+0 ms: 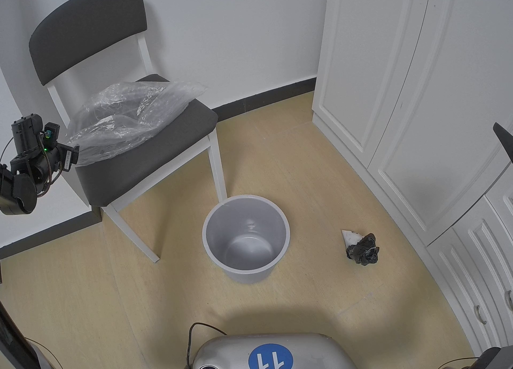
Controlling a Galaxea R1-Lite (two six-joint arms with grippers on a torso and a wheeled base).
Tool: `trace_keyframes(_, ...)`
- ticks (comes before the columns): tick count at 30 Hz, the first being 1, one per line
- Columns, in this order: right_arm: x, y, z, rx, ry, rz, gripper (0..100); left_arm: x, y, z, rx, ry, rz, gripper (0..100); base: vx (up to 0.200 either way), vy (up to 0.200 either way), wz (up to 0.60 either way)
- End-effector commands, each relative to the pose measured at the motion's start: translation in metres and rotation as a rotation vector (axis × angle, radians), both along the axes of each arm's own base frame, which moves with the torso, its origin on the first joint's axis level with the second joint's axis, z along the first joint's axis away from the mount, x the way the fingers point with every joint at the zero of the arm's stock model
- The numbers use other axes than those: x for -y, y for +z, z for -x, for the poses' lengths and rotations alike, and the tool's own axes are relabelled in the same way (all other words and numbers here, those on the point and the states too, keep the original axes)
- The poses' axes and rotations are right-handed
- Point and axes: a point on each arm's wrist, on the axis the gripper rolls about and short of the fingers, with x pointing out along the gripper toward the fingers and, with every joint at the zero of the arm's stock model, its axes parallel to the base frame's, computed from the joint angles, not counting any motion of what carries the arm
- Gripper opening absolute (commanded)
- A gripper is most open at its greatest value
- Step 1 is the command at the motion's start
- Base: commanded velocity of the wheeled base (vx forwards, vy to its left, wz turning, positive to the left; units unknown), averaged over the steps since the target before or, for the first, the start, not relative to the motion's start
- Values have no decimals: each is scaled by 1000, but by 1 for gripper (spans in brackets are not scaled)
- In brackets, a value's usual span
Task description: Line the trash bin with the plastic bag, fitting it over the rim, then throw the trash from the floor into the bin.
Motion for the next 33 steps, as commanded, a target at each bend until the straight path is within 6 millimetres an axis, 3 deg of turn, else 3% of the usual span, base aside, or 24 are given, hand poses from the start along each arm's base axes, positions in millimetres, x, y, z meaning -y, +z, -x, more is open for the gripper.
trace_keyframes(1, 0, -1, -1, -4, 1, 1, 100, 4, 4, 1, 11, -10, -2, 100, 0, 0, 0)
trace_keyframes(15, 0, -1, -1, -8, 2, 2, 100, 3, -39, -22, -38, -20, 29, 100, 0, 0, 0)
trace_keyframes(33, 0, -1, 0, 0, 11, 3, 100, 15, -44, -29, -39, -53, 46, 100, 0, 0, 0)
